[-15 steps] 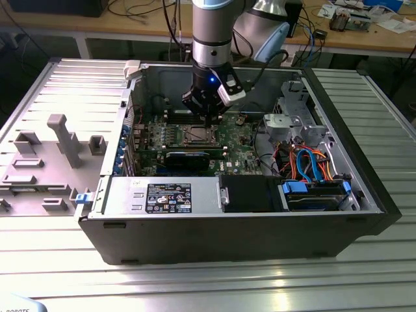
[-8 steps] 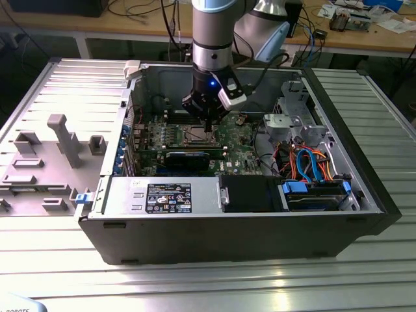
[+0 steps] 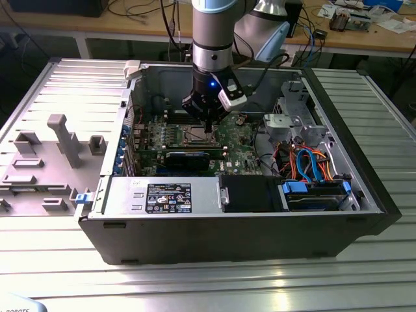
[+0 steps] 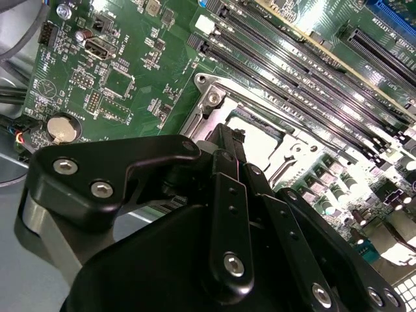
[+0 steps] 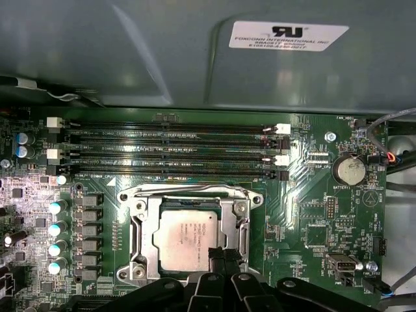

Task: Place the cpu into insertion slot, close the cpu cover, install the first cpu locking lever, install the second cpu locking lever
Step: 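Install the second cpu locking lever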

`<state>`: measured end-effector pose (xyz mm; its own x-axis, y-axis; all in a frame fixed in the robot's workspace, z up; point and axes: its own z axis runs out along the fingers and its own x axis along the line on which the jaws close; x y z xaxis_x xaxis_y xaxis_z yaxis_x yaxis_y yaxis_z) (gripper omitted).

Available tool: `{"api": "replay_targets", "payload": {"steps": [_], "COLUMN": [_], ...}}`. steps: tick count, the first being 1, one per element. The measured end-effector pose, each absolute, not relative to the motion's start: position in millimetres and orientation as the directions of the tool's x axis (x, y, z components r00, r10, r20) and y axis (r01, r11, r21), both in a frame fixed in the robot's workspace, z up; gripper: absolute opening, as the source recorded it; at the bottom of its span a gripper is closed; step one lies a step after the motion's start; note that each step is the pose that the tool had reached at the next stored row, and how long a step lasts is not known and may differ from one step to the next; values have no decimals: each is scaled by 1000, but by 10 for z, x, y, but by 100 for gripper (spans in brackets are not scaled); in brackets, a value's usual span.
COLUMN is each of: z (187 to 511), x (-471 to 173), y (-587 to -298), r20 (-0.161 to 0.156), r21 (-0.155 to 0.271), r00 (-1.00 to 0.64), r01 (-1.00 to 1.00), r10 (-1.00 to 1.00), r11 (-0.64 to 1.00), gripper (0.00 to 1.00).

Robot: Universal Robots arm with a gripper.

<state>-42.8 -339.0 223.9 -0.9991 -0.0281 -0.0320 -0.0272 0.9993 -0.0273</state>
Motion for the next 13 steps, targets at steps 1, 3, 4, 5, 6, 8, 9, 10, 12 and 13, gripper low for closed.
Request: {"api": "replay_targets", "payload": {"steps": [1, 3, 4, 5, 6, 8, 9, 10, 12, 13], "z": [2239, 2239, 2239, 2239, 2239, 2239, 2239, 2240, 2308, 2354], "x": [-428, -428, -428, -428, -428, -428, -430, -430, -430, -430], "y": [-3390, -3390, -3390, -3390, -3390, -3391, -3391, -3391, -3391, -3391], "r20": [-32, -32, -32, -32, -32, -32, -32, -32, -32, -32], "r21": [-27, -27, -27, -27, -27, -27, -27, -27, -27, -27], "r00": [-999, -999, -999, -999, -999, -999, -999, -999, -999, -999], "r01": [-27, -27, -27, -27, -27, -27, -27, -27, -27, -27], "r10": [-28, -28, -28, -28, -28, -28, -28, -28, -28, -28], "r11": [999, 999, 999, 999, 999, 999, 999, 999, 999, 999], "gripper": [11, 11, 11, 11, 11, 11, 11, 11, 11, 11]}}
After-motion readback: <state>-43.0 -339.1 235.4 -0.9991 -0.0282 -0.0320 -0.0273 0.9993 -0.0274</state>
